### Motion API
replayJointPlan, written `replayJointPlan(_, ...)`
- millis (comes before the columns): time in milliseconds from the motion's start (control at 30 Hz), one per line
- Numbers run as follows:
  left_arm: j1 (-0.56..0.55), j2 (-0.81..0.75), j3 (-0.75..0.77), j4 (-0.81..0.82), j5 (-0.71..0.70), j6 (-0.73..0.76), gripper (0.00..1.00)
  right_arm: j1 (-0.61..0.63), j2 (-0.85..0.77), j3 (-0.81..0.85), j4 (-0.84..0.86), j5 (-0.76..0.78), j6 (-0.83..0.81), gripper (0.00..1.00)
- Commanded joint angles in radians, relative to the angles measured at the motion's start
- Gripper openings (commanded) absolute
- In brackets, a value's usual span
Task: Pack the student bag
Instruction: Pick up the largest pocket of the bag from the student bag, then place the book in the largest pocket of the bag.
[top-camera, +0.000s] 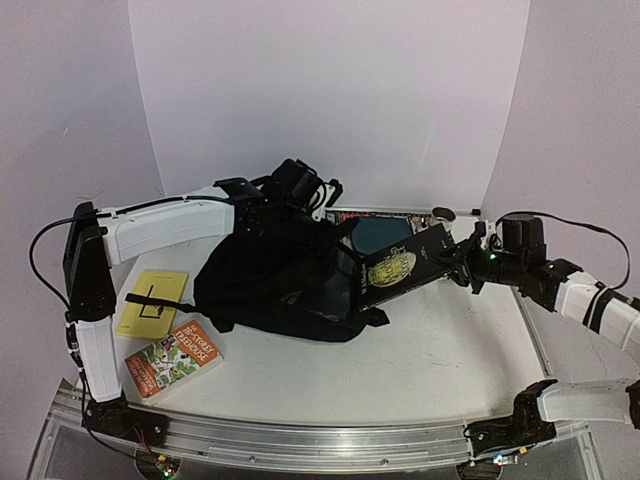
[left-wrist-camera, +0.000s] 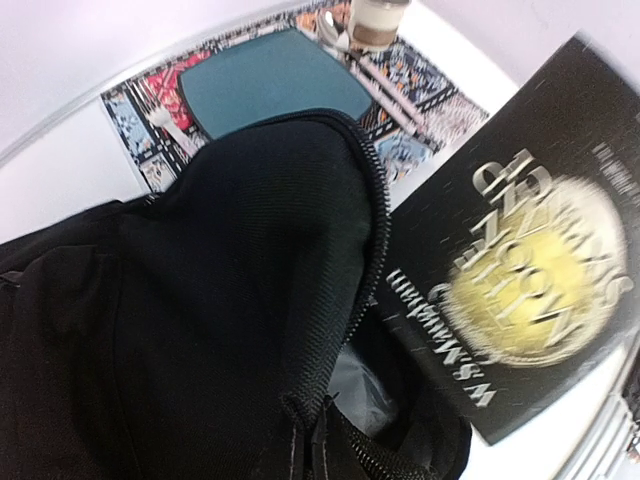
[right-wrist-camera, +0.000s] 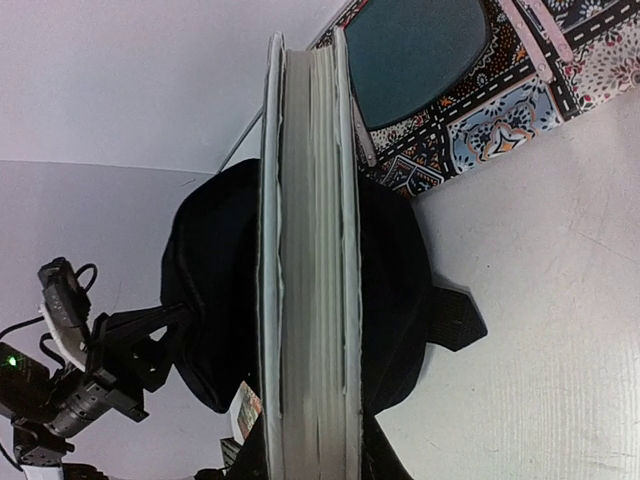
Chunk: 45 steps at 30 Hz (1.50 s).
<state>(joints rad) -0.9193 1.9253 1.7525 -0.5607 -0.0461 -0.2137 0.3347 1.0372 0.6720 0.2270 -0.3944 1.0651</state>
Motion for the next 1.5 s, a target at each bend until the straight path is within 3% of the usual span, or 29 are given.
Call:
replayJointPlan(0, -0.011, -0.074, 0.065, 0.026, 0.052, -0.039, 0.00, 0.043, 0.028, -0.026, 0.327, 0.004, 0.140, 0.00)
replayJointPlan(167, -0.010, -0.093, 0.062, 0.028, 0.097, -0.071, 0.00, 0.103, 0.095, -0.062, 0.509, 0.066, 0.209, 0.00)
replayJointPlan(400, -0.010, -0.103, 0.045, 0.055, 0.159, -0.111, 0.00, 0.215, 0.224, -0.020, 0.639, 0.195, 0.212, 0.00)
replayJointPlan(700, -0.011, -0.111, 0.023, 0.098, 0.179, -0.128, 0.00, 0.313, 0.448, 0.048, 0.925, 0.264, 0.258, 0.00)
replayJointPlan(933, -0.010, -0.111, 0.007, 0.113, 0.173, -0.136, 0.00, 0.359, 0.500, 0.109, 0.973, 0.301, 0.247, 0.00)
replayJointPlan(1133, -0.009, -0.126, -0.020, 0.116, 0.138, -0.136, 0.00, 0.359, 0.398, 0.107, 0.880, 0.334, 0.168, 0.00)
replayJointPlan(1467, -0.008, -0.133, -0.022, 0.125, 0.143, -0.149, 0.00, 0.397, 0.462, 0.116, 0.985, 0.358, 0.197, 0.00)
